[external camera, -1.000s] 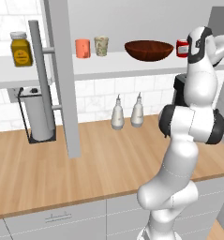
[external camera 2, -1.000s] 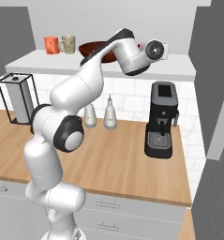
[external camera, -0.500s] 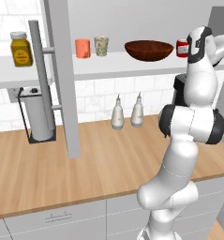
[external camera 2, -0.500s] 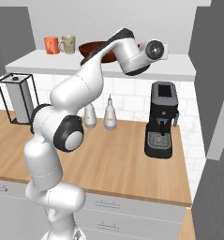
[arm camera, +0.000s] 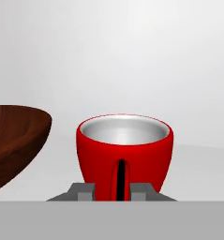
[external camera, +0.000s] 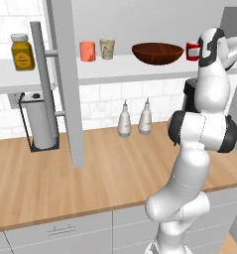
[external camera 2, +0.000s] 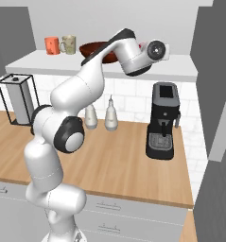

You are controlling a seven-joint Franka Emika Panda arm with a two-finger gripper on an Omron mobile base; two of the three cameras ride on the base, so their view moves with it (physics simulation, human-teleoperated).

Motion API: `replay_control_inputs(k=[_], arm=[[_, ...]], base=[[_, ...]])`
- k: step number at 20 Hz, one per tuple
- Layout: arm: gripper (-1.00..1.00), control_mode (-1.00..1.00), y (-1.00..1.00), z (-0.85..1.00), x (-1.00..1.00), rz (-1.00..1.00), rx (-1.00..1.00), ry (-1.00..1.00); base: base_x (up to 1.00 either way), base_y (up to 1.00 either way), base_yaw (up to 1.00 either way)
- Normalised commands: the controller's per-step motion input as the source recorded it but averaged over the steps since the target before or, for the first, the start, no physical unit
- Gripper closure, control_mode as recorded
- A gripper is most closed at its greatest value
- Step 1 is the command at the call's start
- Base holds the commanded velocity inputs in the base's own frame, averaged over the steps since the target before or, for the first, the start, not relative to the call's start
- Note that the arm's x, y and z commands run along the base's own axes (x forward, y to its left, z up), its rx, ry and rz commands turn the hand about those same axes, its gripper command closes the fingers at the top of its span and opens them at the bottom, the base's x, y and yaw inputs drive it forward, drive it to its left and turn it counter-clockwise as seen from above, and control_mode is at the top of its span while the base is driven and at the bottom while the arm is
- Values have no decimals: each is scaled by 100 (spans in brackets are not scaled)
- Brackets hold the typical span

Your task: Gather all objects into one cabinet and sort the glasses and bowls to opposite sides.

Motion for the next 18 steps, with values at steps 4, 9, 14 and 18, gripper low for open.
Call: replay_control_inputs(k=[4, 9, 14, 18], arm=[[100, -100, 0, 0, 0, 0, 0, 0], [100, -100, 0, 0, 0, 0, 0, 0], [100, -100, 0, 0, -11, -4, 0, 0], [100, -100, 0, 2, -59, -10, 0, 0]], base=[[0, 0, 0], [0, 0, 0], [0, 0, 0], [0, 0, 0]])
